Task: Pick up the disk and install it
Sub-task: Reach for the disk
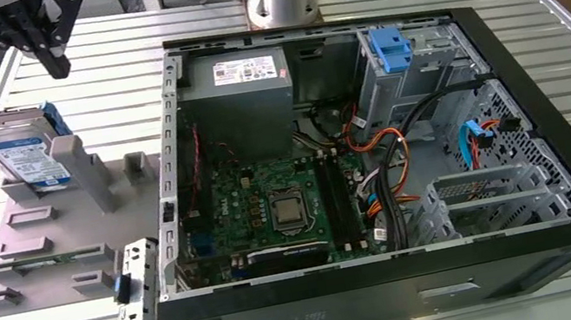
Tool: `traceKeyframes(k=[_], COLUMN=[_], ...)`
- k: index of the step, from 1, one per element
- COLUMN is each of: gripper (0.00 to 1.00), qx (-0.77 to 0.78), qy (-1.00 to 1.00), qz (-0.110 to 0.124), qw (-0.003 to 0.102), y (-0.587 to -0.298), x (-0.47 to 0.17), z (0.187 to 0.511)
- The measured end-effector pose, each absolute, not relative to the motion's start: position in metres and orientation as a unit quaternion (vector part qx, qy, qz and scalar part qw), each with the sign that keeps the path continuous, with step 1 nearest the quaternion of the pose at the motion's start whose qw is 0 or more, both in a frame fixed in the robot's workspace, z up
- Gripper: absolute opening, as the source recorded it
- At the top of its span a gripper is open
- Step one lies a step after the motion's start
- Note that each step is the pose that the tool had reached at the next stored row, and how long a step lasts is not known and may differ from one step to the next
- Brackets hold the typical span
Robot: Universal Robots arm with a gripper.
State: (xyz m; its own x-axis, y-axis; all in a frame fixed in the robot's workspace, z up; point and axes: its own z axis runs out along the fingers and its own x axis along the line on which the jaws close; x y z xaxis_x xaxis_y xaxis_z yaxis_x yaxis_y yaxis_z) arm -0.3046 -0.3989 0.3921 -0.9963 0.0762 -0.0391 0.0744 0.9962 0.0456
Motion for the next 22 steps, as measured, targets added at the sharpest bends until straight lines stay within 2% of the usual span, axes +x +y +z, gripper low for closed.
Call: traceKeyframes(k=[22], gripper=[0.11], qx=[0.038], qy=[0.999], qz=[0.022], qw=[0.02], y=[-0.398], x=[-0.337], z=[0.39])
